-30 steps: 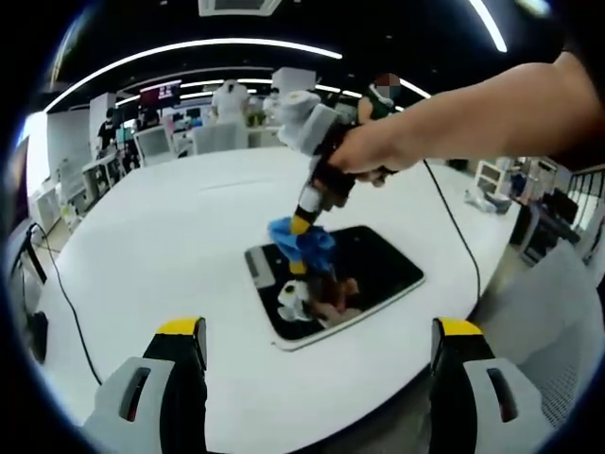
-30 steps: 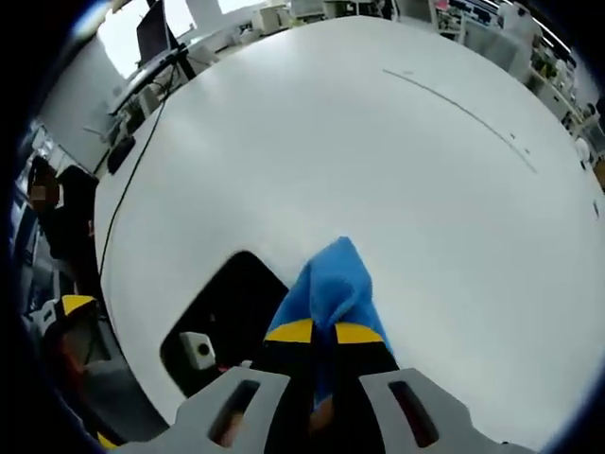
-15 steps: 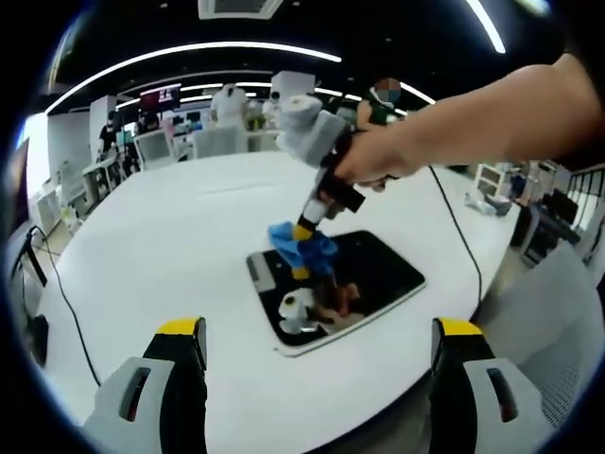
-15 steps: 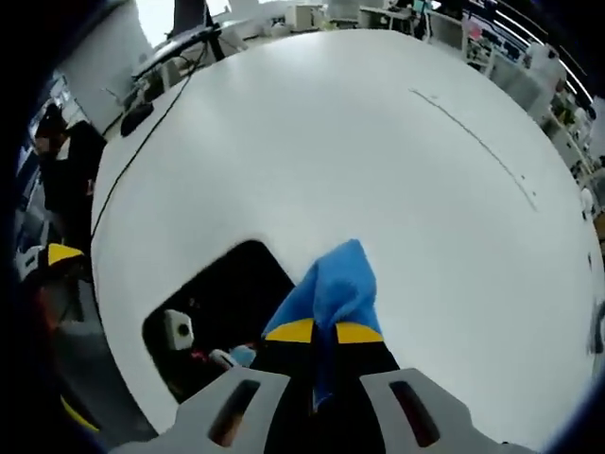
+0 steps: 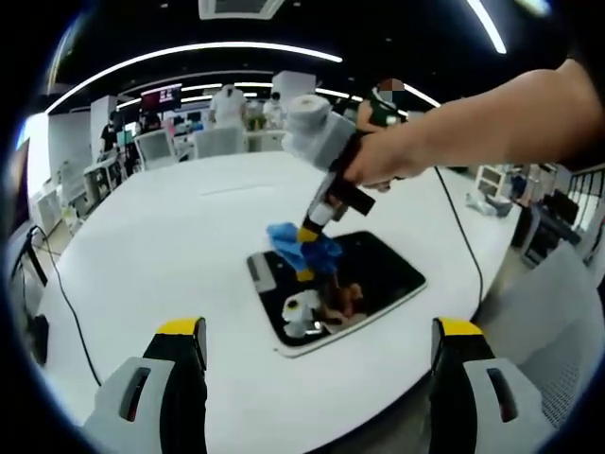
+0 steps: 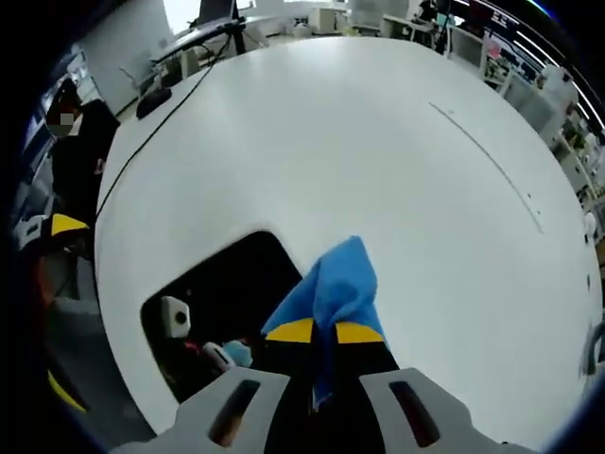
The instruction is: Wipe the mirror surface with the cleaning cloth until all visible marks leave the cleaned area.
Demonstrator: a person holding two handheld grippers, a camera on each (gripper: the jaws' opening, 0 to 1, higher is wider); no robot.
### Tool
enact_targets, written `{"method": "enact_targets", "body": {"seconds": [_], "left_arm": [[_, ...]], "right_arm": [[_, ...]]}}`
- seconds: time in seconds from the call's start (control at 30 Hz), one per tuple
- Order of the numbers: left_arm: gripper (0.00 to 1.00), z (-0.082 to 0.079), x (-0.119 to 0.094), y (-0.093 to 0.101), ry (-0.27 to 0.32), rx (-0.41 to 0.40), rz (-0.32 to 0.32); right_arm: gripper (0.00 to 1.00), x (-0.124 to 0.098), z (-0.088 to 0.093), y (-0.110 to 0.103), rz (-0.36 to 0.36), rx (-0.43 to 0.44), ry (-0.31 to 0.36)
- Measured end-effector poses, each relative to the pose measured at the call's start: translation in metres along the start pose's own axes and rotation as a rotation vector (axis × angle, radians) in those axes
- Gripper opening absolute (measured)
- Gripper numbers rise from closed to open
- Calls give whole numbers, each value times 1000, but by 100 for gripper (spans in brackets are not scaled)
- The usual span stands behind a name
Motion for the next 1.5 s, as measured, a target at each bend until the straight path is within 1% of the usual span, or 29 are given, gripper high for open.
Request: {"method": "enact_targets", "body": {"seconds": [0.07,0.23,0.6,0.8,1.03,1.5], "left_arm": [[99,0,0,0,-1,0,0],[99,0,0,0,-3,2,-1],[99,0,1,0,-3,4,1],[99,0,1,1,-7,8,7],[99,0,1,2,-12,9,11],[99,-1,-1,3,-6,5,7]], "right_arm": [[0,3,-1,3,-2,-5,6],[0,3,0,3,1,-21,13],[0,-2,9,7,9,-47,1],[0,-7,17,10,13,-43,1],[0,-10,23,18,17,-35,-7],[0,-11,25,19,34,-27,-13]]}}
Point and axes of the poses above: the point that each gripper's makers call its tool centre point, and the gripper's own axes: x roughly forward along the fingers, y roughly to its right, z roughly out of its underside, the point moved 9 cm from there along -x, roughly backward along the fingers, and after that the axes turned 10 degrees about x, right-handed, at the moved point
